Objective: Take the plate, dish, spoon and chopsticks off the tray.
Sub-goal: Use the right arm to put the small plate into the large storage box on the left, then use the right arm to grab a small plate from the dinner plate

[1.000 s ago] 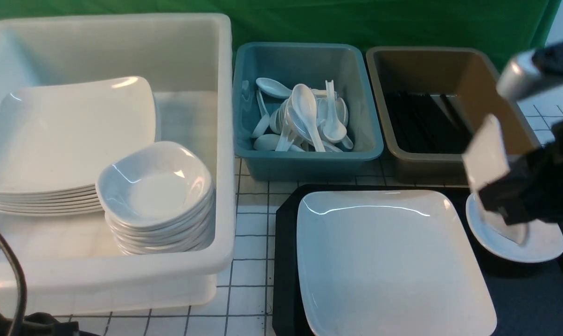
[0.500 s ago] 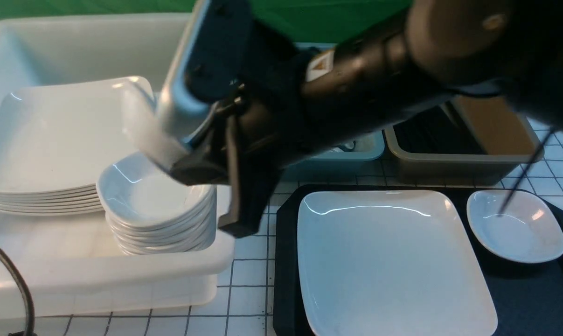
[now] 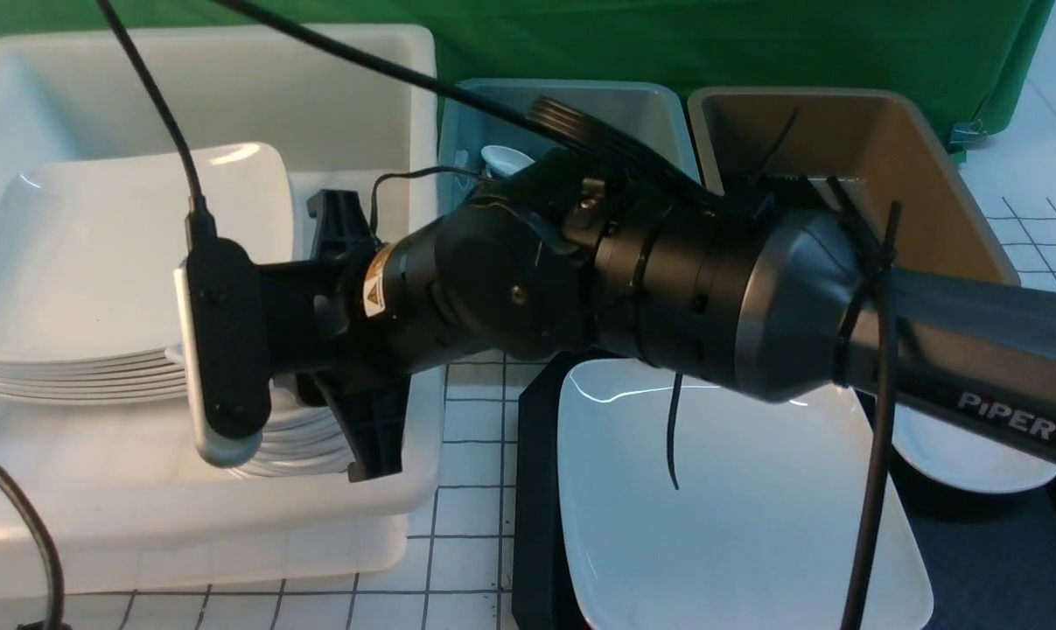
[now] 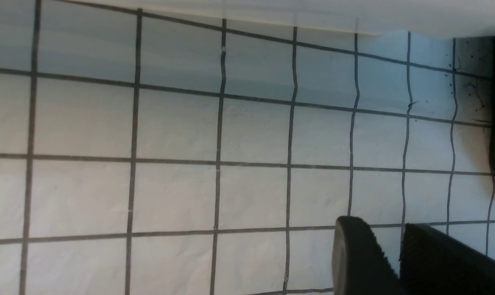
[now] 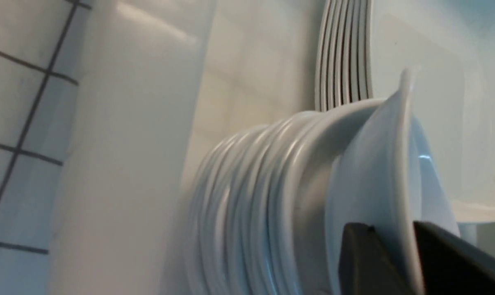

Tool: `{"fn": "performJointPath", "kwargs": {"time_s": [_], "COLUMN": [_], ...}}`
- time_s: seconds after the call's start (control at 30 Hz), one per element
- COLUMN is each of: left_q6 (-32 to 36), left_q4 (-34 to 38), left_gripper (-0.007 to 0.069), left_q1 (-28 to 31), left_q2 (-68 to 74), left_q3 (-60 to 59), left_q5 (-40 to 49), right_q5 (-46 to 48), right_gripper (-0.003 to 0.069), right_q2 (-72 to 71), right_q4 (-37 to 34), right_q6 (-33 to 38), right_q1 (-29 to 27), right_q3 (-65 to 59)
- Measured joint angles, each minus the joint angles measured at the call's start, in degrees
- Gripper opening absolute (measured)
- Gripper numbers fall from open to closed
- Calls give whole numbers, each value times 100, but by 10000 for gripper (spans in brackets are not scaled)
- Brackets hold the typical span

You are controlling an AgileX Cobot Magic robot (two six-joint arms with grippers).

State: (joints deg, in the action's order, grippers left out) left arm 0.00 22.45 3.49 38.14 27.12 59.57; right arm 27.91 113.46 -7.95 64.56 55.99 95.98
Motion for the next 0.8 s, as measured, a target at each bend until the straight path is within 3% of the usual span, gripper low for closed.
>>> {"fn": "performJointPath", "kwargs": {"time_s": [0.07,0.43,0.53,0.7,0.8], "left_q6": [0,0,0,0,0], "left_q4": [0,0,0,0,0], "left_gripper": [174,186,188,193,197], "left_q1": [0,0,0,0,0], "left_q2": [0,0,0,0,0], "left_q3": [0,0,0,0,0], "left_q5": [0,0,0,0,0], "right_q5": [-44,244,689,1748,2989], "right_gripper": [203,463,482,477,386], "right_q2": [0,-533,-821,-1383,-1853], "right_q4": [24,123,245,935,1901], "right_q6": [-81,-861,-1251,-2568,-3734], "right_q1": [0,0,0,0,0], "right_q3": [-1,37,37,37,43]}}
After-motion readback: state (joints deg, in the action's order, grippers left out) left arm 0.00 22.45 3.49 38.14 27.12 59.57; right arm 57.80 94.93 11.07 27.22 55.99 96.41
